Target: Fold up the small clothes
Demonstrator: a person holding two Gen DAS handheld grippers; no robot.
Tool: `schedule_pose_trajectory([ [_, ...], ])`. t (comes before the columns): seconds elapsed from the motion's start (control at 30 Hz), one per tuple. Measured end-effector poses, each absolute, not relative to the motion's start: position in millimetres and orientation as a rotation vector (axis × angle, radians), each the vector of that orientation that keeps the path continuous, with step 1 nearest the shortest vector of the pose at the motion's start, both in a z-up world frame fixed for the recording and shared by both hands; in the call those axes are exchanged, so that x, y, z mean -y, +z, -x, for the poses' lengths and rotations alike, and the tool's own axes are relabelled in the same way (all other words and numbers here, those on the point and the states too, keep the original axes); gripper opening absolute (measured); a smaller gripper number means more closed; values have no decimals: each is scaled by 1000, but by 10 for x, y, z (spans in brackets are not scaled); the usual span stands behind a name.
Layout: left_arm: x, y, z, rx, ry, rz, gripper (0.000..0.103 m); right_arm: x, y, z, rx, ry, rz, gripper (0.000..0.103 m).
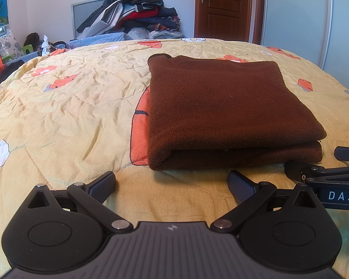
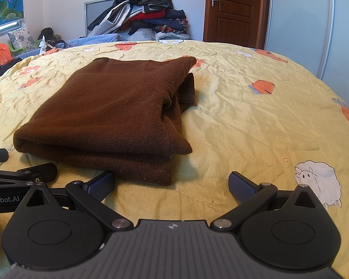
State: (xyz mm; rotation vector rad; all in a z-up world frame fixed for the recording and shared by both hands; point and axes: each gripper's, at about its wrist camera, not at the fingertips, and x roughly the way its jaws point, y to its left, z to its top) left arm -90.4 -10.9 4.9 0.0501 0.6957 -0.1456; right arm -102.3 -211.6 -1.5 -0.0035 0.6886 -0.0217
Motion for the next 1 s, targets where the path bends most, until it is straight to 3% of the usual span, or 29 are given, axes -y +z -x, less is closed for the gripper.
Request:
schedule_pose_trajectory([
  [1.0,135,85,911,-733,-103,-26,103,2118,-13,1024,-689,-22,3,103],
])
